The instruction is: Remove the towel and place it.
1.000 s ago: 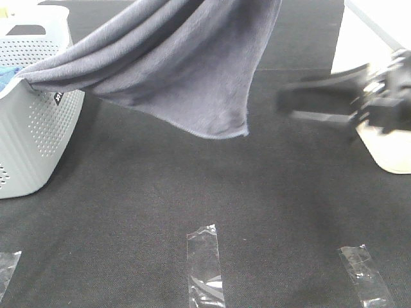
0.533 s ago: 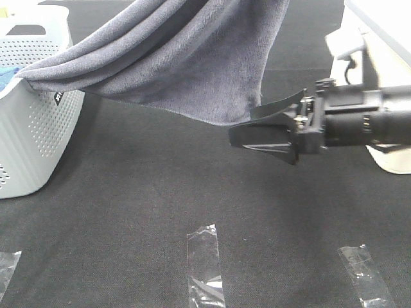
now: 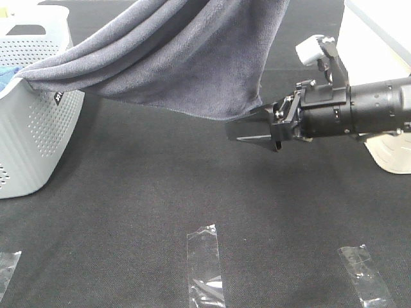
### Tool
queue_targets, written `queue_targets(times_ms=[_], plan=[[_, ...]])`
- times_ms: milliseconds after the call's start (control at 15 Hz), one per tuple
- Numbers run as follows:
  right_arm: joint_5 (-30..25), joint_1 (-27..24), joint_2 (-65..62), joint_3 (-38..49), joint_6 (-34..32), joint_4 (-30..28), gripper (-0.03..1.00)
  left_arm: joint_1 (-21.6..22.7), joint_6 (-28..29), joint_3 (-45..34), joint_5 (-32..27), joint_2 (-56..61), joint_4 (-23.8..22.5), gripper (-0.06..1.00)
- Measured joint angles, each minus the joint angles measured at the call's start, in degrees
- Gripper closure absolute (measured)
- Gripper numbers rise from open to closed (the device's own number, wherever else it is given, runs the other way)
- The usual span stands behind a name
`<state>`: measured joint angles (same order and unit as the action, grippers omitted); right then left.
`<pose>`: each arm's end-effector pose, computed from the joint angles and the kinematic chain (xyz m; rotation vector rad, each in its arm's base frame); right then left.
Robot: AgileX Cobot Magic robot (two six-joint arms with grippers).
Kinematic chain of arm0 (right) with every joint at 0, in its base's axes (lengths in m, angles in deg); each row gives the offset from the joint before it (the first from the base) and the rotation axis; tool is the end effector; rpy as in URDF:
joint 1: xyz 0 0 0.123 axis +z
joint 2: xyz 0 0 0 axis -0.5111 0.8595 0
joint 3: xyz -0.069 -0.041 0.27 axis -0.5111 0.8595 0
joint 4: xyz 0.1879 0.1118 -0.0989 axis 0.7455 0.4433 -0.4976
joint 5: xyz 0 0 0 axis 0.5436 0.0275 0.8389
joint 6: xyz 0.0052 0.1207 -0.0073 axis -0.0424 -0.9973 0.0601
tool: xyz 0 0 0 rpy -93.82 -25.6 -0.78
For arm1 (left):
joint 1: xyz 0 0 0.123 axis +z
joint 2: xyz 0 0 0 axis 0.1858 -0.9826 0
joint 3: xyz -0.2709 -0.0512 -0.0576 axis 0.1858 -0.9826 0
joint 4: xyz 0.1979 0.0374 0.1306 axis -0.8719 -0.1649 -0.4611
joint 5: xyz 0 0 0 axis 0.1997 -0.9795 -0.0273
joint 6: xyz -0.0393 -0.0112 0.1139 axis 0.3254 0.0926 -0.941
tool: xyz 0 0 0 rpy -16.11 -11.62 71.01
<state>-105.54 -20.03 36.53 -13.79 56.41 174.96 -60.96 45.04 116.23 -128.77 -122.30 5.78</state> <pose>0.3010 0.1441 0.1539 -0.7966 2.0573 0.8946 0.2652 -0.3285 0.4441 1.0583 1.7471 -0.4929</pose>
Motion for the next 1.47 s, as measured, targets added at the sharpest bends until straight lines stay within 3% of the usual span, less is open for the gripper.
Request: queue_targets(times_ms=[333, 600, 733, 1000, 1200, 1333, 1467], plan=[[3.7, 0.0, 0.6, -1.1, 0.0, 0.0, 0.14, 0.0, 0.0, 0.0, 0.0, 0.0, 0.1, 0.94], [-2.3, 0.0, 0.9, -1.1, 0.0, 0.0, 0.16, 0.0, 0.0, 0.0, 0.0, 0.0, 0.2, 0.94], [-4.1, 0.0, 0.9, -1.1, 0.0, 0.0, 0.27, 0.0, 0.0, 0.0, 0.7, 0.0, 0.2, 0.94], [-5.8, 0.0, 0.9, -1.1, 0.0, 0.0, 0.62, 0.0, 0.0, 0.0, 1.5, 0.0, 0.2, 0.94], [-9.2, 0.0, 0.9, -1.1, -3.2, 0.0, 0.95, 0.0, 0.0, 0.0, 1.5, 0.0, -0.6, 0.94], [-9.2, 0.0, 0.9, -1.1, -6.2, 0.0, 0.97, 0.0, 0.6, 0.0, 1.5, 0.0, -2.2, 0.94], [-9.2, 0.0, 0.9, -1.5, -13.7, -0.2, 0.97, 0.8, 5.7, 0.0, 1.4, 0.0, -7.6, 0.94]])
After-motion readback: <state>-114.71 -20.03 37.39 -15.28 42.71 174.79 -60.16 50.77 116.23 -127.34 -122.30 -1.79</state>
